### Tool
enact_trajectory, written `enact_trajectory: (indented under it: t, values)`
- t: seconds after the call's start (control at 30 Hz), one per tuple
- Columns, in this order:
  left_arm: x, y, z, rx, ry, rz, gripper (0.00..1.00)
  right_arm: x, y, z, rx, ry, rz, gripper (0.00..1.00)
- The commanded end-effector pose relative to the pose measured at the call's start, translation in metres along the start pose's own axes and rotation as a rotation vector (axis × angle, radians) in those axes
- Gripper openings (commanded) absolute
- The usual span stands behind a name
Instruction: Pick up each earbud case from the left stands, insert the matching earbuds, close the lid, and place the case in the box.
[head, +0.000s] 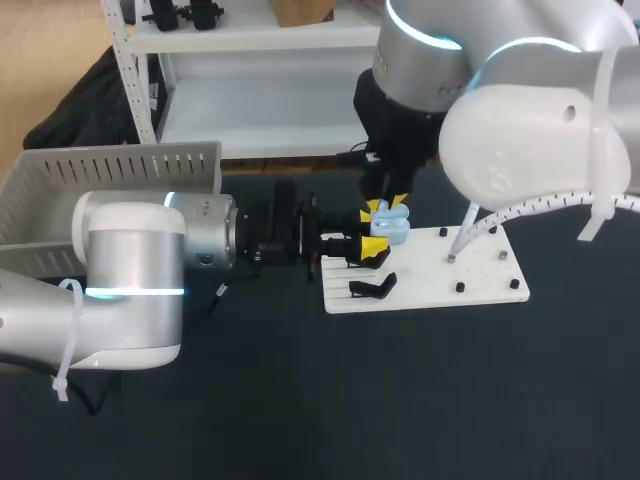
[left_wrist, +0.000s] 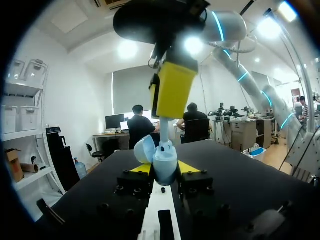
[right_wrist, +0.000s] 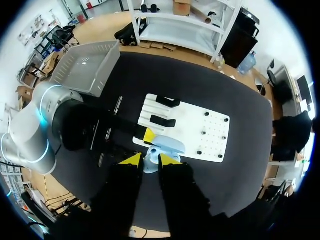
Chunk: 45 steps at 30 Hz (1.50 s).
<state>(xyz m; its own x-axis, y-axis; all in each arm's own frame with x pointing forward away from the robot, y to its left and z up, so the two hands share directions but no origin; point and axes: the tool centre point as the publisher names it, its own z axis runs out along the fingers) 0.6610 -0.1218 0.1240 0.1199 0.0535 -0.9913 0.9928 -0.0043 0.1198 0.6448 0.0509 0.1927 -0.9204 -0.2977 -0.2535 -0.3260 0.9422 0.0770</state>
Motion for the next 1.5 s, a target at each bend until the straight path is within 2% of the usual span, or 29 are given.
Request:
enact_trajectory:
  t: [0.03, 1.5]
  values:
    - [0.0, -0.001, 0.001, -0.006, 0.0, 0.002, 0.0, 0.001, -0.001, 0.002, -0.001, -0.007, -0.004, 0.0]
    - [0.0, -0.001, 0.001, -0.006, 0.0, 0.002, 0.0, -0.001, -0.006, 0.016, 0.009, 0.006, -0.036, 0.0]
